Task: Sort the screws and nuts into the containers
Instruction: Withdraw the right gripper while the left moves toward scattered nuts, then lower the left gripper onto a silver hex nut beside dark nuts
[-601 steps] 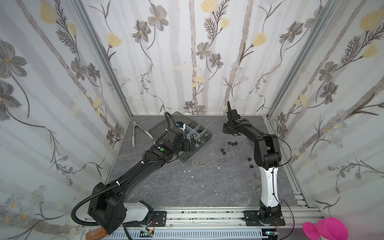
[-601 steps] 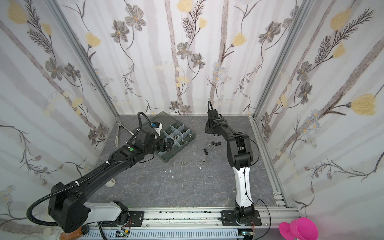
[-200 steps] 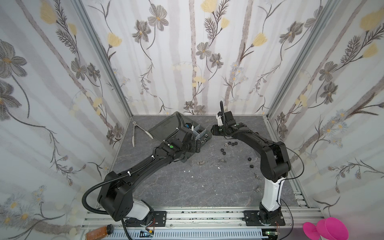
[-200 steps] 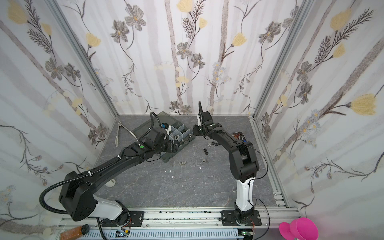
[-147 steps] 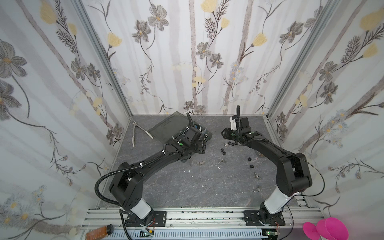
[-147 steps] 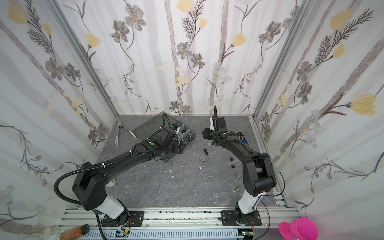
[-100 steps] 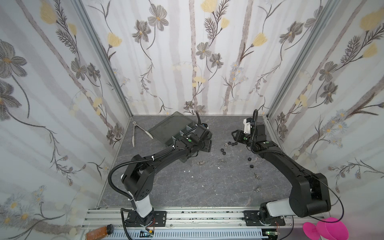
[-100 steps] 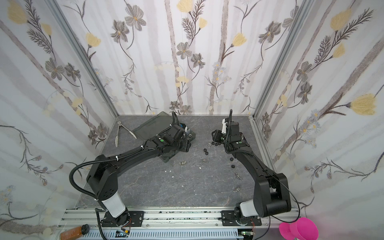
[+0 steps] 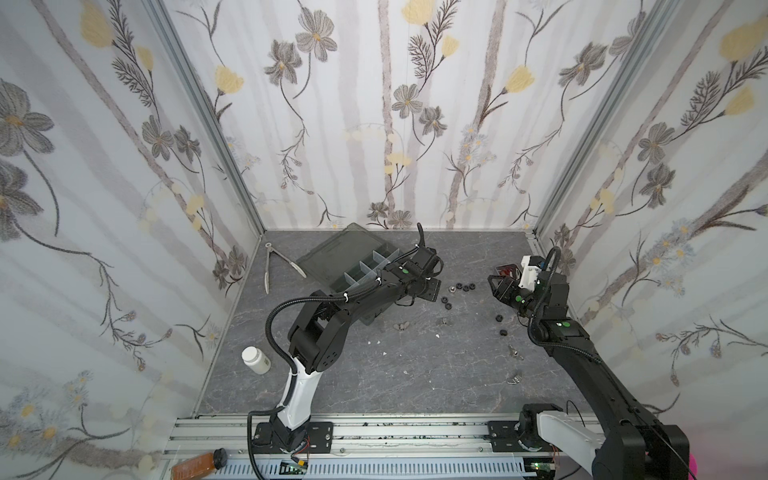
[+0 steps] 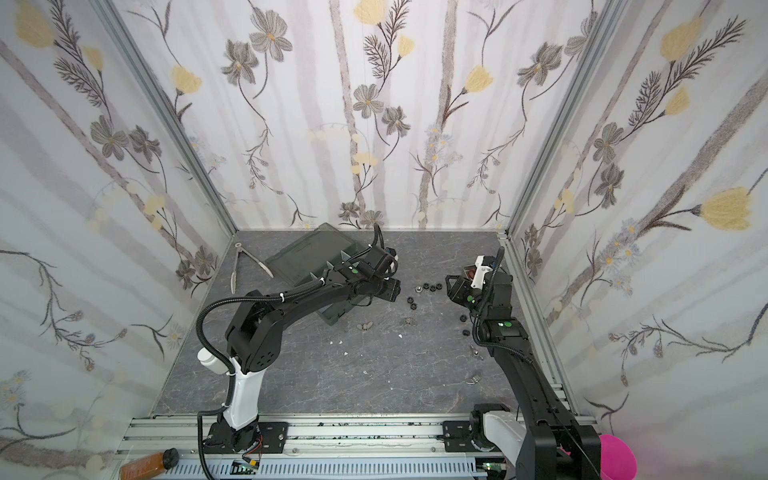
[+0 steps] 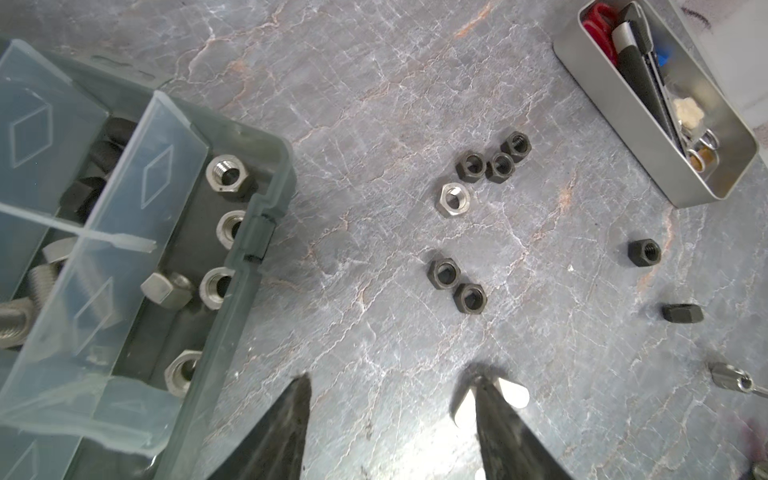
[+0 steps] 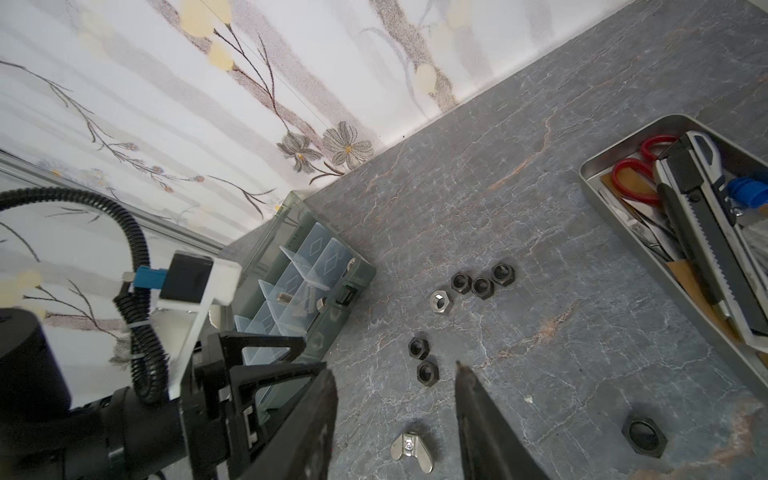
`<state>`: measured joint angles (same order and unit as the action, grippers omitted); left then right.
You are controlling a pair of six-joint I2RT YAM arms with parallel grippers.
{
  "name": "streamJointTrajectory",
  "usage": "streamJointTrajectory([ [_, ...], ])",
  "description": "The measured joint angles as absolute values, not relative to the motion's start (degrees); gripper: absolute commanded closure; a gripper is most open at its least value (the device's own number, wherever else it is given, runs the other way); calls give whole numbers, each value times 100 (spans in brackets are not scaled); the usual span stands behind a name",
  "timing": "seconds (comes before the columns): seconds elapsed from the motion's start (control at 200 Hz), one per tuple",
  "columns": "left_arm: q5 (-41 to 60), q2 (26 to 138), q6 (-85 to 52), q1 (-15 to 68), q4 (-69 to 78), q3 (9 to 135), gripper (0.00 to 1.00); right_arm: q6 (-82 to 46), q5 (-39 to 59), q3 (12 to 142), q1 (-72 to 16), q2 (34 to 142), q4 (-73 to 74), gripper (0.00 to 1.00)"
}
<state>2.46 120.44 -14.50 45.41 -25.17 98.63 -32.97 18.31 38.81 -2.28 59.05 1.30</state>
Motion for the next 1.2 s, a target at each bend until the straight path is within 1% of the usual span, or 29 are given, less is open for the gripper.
streamJointTrajectory([
  [0.34, 366, 13091, -1070, 4571, -2554, 10923, 35, -3402, 1909, 3566, -180, 5354, 228, 52],
  [0.49, 410, 13421, -993, 4576, -2576, 11240, 35, -3402, 1883, 3492, -180, 5273, 274, 52],
  [0.884, 480, 13780, -744, 4659, -2569, 11509, 35, -3398, 1737, 3492, -174, 5304, 460, 52],
  [1.199, 451, 14320, -639, 4711, -2689, 12210, 36, -3382, 1737, 3411, -130, 5293, 495, 51],
])
